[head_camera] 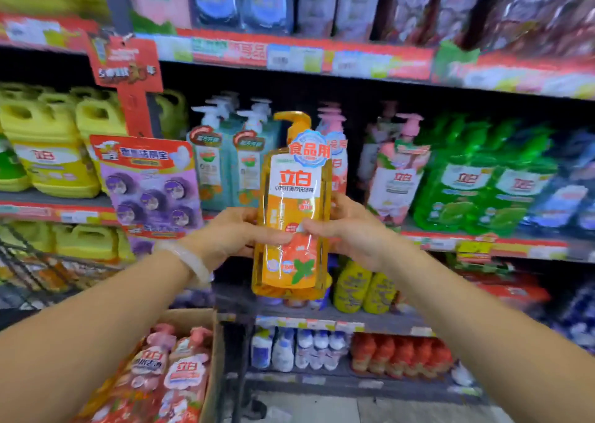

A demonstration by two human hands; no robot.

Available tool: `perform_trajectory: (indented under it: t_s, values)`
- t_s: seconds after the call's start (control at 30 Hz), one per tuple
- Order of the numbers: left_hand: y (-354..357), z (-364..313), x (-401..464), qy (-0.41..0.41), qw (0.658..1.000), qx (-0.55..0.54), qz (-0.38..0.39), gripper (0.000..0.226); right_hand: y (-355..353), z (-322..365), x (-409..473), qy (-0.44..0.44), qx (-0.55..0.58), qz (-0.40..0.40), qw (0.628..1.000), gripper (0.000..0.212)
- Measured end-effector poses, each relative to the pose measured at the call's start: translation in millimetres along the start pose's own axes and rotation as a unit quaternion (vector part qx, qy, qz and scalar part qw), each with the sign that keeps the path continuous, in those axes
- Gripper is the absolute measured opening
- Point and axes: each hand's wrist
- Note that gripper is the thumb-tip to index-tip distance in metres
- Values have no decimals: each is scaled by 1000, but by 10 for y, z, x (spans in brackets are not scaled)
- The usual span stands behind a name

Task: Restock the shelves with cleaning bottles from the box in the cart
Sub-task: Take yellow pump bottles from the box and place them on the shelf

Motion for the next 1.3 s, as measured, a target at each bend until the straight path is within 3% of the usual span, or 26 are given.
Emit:
perform_trajectory:
  t_s: [0.2,0.4,0.8,1.0,1.3]
  values:
    - [1218,-761,498,59,994,-13,87,34,-1203,397,-807,-58,-6,-79,995,45]
    - [1883,-1442,1011,153,981,18,121,19,-1978,916,-1216,-119,-26,-163,979,38]
    - [2539,-2260,2224,231,959,13,166,23,-3125,1707,-1075,-180,-47,-230,955,34]
    - [2938,-2726,2836,287,942,29,170,45,-3745,2085,-1083,-243,-30,-268,932,43]
    - [3966,-3102,3541,336,920,-5,201,42,-4874,2254,-1248,-296,-25,-325,898,53]
Point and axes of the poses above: each hand's wrist, its own x-axis towards the middle knuckle, its own y-axis out of the palm, z = x × y, and after that the axes turned 11 degrees about y, right-handed
